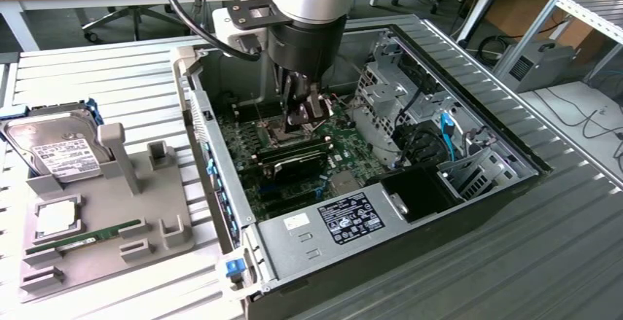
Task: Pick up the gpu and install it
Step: 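Press down on the gpu until it lock into place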
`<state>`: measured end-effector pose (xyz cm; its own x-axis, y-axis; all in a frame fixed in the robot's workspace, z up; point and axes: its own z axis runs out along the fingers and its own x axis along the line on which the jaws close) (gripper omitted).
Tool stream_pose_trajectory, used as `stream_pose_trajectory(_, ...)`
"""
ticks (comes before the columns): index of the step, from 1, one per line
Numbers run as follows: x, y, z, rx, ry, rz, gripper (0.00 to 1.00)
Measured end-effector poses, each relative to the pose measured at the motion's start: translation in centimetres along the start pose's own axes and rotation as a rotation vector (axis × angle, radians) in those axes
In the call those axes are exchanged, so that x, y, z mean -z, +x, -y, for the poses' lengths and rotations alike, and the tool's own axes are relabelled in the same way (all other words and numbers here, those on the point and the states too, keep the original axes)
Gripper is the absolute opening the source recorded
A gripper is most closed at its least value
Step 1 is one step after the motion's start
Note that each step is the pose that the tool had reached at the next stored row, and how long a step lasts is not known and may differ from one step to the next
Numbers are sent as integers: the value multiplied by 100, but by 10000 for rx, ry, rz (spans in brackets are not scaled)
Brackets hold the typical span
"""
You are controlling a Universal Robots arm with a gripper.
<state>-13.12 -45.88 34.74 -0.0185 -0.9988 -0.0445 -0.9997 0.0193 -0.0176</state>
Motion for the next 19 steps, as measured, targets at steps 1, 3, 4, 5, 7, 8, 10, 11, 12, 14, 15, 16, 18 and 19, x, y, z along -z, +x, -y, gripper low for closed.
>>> stream_pose_trajectory(1,0,0,0,0,0,0,14)
stream_pose_trajectory(3,0,0,0,0,-1,0,11)
stream_pose_trajectory(4,0,0,0,0,-1,-1,11)
stream_pose_trajectory(5,0,0,1,0,-1,0,11)
stream_pose_trajectory(7,0,-1,29,1,-2,0,11)
stream_pose_trajectory(8,-1,-2,59,2,-1,0,11)
stream_pose_trajectory(10,-6,-1,73,2,0,3,11)
stream_pose_trajectory(11,-19,-1,73,1,1,3,11)
stream_pose_trajectory(12,-36,0,73,0,0,2,11)
stream_pose_trajectory(14,-72,1,73,2,-1,1,11)
stream_pose_trajectory(15,-89,3,73,2,-2,0,11)
stream_pose_trajectory(16,-109,3,73,2,-1,1,11)
stream_pose_trajectory(18,-149,5,72,2,-1,2,11)
stream_pose_trajectory(19,-167,6,72,2,-1,2,11)
